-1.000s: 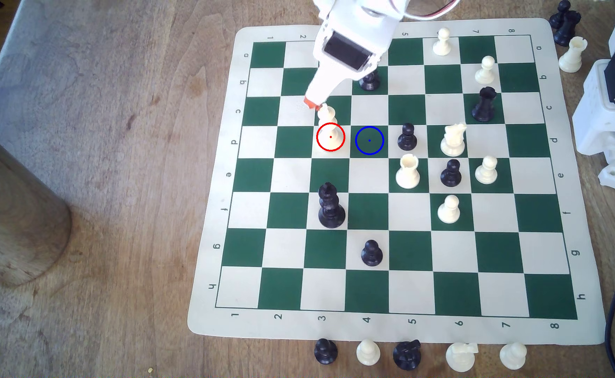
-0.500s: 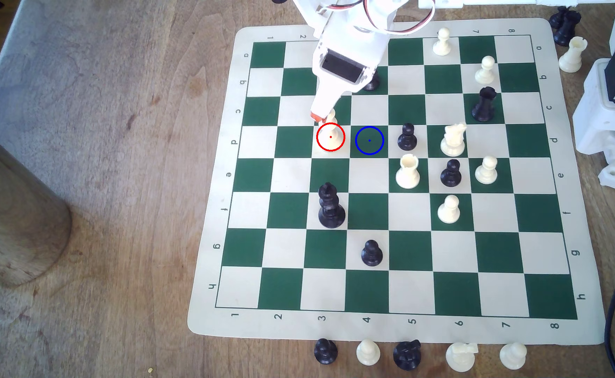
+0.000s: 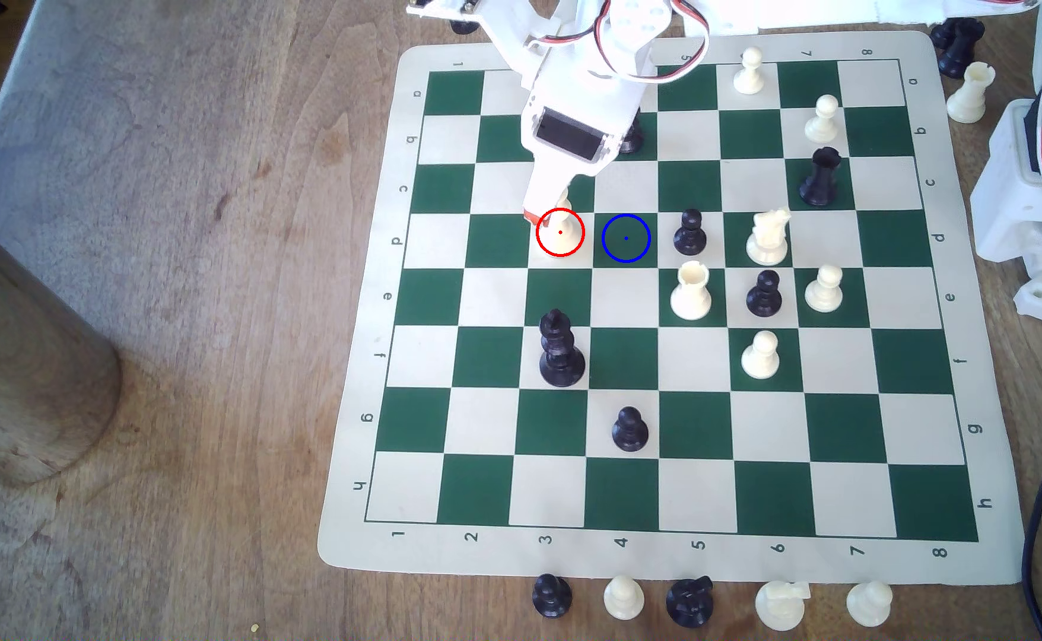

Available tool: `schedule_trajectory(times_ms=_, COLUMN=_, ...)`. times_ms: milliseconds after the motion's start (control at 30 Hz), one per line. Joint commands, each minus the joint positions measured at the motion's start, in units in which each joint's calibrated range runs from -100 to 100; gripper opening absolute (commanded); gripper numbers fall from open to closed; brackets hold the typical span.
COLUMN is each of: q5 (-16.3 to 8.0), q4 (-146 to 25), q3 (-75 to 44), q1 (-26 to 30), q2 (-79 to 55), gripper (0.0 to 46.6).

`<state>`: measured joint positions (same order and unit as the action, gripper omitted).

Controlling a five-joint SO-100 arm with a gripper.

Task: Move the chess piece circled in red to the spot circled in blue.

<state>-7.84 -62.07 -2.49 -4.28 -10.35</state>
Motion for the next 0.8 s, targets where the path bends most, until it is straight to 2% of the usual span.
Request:
schedule_trajectory(times_ms=0, q5=0.2, q4=0.3, q3=-4.7, q1=1.0, q2=1.1, gripper=17.6)
schedule_trajectory(times_ms=767, q5=0.6, q4=0.5, q3=-5.9, q1=1.8, q2=-1.3, gripper=13.5)
